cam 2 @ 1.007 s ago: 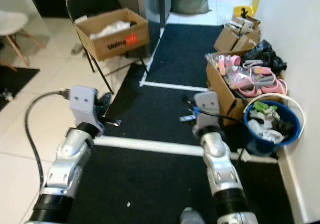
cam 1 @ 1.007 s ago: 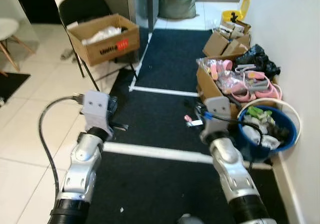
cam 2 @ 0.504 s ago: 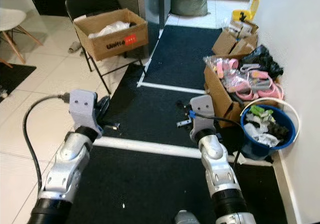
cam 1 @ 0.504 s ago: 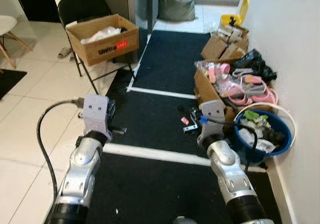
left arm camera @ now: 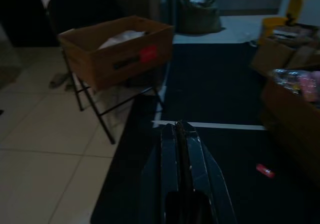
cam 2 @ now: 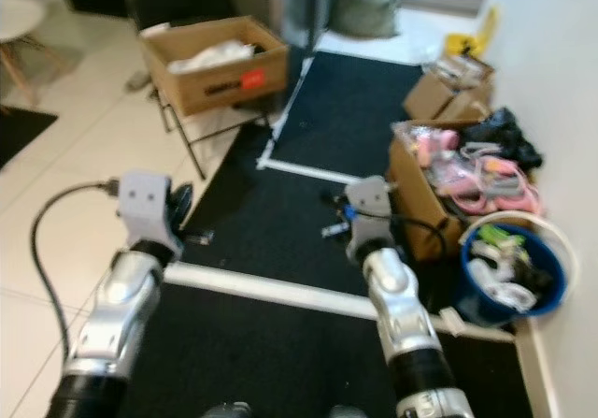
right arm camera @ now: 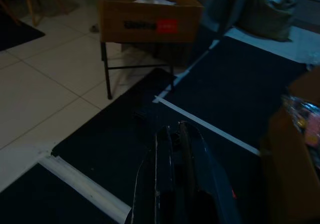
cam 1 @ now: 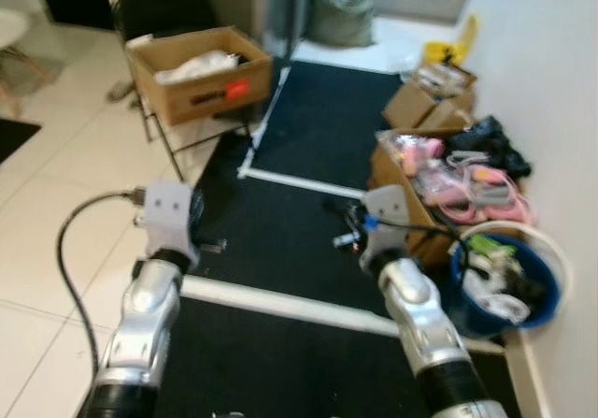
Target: Picking trash to rubbish bin
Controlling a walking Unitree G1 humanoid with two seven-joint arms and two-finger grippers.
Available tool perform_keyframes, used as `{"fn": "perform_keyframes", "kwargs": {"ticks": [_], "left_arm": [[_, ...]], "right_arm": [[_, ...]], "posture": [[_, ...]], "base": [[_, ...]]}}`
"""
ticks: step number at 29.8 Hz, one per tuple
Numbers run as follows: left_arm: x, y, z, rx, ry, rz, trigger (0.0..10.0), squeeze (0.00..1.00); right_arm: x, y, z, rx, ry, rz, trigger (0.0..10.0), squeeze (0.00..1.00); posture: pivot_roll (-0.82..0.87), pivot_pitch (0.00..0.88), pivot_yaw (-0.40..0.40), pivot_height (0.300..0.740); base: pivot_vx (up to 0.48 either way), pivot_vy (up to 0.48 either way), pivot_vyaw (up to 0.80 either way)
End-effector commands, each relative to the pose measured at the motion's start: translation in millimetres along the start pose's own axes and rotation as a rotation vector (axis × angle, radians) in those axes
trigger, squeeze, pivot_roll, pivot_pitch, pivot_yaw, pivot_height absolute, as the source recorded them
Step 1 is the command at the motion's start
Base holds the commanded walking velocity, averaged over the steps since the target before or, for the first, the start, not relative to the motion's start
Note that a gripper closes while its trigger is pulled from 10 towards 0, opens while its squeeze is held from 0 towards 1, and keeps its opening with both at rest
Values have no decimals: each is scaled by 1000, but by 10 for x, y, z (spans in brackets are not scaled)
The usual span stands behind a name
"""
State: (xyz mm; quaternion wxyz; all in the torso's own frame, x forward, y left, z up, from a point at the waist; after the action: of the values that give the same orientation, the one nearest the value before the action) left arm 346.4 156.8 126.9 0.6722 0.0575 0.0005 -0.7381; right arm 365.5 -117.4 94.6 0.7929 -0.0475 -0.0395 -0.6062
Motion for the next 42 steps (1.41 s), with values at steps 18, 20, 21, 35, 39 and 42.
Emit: {"fn": "perform_keyframes", "kwargs": {"ticks": [18,20,21,35,39,42], "left_arm": [[6,2,-11,-3,21,-8,10000,0],[6,2,-11,-3,22,-9,10000,0],[6,4,-9,-2,22,-10,10000,0],[8,17,7,2,28,-16,10000,0],[-13,14,9,2,32,-8,10000,0],[-11,8,2,-1,33,-8,10000,0]], "right_arm": [[107,-21,-114,-44,17,-35,10000,0],[106,-20,-115,-44,18,-35,10000,0],[105,-18,-117,-44,18,-34,10000,0],[106,-12,-125,-41,10,-35,10000,0],[65,9,-115,-36,2,-16,10000,0],[67,10,-117,-35,3,-17,10000,0]], "posture": [[57,15,-2,740],[58,13,-2,740],[58,12,-1,740],[63,7,-4,740],[67,8,-8,740],[67,5,-7,740]], "base": [[363,0,-113],[375,0,-800],[379,0,-800],[376,0,-214],[375,0,0],[375,0,0]]}}
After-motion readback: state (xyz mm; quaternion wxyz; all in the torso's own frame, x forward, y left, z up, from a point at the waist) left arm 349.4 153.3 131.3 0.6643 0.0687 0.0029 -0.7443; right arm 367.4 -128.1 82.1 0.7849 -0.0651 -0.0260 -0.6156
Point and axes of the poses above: a point about 5 cm out from each wrist's last joint towards the gripper, its own y axis pointing out of the wrist towards the gripper, its own z axis along the axis of the wrist's last joint, x = y × z, the point moved 6 cm from there along y, pointing out of the wrist towards the gripper
